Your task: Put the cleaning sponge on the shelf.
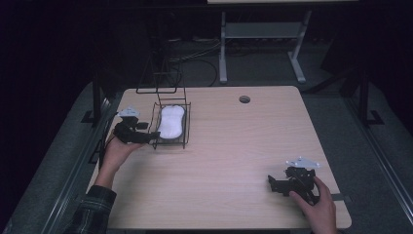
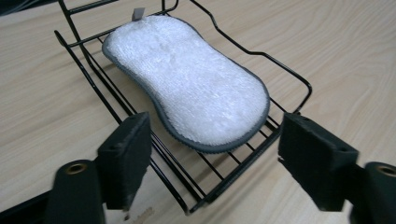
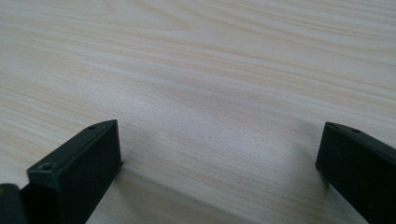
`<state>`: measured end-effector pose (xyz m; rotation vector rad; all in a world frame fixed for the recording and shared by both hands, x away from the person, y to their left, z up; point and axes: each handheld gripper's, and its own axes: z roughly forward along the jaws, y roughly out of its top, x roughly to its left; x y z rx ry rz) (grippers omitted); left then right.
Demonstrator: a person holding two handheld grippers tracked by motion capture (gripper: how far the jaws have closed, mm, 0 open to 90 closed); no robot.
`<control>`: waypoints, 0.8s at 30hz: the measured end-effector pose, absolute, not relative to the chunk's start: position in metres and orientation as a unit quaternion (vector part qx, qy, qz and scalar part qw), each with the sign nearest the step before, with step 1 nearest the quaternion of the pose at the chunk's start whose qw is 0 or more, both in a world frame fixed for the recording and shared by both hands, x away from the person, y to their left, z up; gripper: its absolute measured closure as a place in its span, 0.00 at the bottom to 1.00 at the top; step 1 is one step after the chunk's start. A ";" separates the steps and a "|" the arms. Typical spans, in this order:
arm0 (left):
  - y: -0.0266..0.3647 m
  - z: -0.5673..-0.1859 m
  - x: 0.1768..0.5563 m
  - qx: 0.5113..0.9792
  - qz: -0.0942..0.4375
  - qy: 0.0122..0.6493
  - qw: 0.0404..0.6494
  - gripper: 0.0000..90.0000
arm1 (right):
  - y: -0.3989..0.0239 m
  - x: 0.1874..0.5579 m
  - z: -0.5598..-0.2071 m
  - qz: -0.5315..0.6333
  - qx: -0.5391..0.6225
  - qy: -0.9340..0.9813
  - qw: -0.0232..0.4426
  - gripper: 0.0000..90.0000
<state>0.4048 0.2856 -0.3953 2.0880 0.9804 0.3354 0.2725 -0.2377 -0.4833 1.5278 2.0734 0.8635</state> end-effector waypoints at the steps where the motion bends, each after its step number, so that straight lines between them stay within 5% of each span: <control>1: 0.285 -0.395 0.403 0.825 0.132 0.386 0.392 0.23 | -0.238 0.273 -0.483 0.311 0.550 0.746 0.211 0.00; 24: 0.275 -0.392 0.337 0.834 0.160 0.359 0.387 0.15 | -0.238 0.272 -0.483 0.311 0.550 0.746 0.211 0.00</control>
